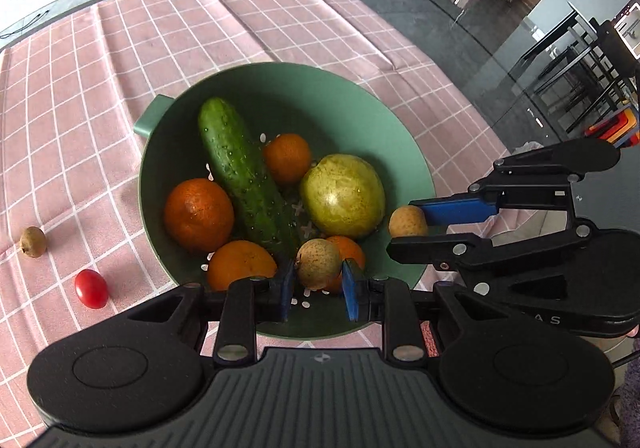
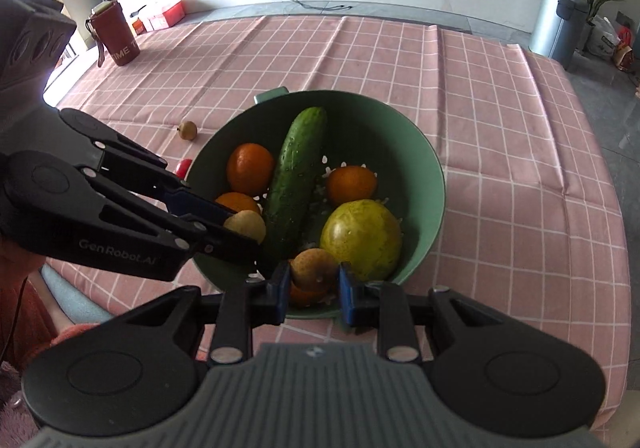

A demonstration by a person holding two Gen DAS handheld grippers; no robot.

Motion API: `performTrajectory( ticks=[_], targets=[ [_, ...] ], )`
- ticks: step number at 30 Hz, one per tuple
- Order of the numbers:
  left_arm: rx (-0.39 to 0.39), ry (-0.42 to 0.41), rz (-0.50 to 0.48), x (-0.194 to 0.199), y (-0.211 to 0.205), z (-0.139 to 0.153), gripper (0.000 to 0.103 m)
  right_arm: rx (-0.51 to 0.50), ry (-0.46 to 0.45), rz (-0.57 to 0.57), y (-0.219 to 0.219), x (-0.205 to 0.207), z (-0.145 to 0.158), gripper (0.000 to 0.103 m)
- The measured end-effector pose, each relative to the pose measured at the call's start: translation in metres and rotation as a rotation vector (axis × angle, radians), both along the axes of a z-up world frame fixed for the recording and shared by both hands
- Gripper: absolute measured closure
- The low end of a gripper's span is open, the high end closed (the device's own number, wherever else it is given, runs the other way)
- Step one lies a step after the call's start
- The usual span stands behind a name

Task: Organize fruits
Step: 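Carry both kiwis over the colander and open both grippers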

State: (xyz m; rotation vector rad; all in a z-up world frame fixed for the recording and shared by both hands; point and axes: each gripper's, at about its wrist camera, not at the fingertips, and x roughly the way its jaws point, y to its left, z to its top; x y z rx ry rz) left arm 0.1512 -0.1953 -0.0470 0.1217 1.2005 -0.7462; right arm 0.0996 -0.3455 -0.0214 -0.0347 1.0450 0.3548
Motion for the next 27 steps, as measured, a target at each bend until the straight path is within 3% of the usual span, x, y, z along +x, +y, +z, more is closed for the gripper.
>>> performTrajectory(
  ticks=[12,21,27],
  targets=[
    [0.123,0.114,-0.052,0.015,-0.019,-0.017,0.075,-0.066,0.144,0.178,0.005,0.032,-0.020,0.082],
    [0.148,0.117,-0.053,0.017,-0.023,-0.017,0.074,-0.075,0.190,0.197,0.007,0.042,-0.030,0.082],
    [0.147,0.105,-0.056,0.016,-0.024,-0.017,0.066,-0.078,0.193,0.197,0.009,0.043,-0.031,0.081]
  ],
)
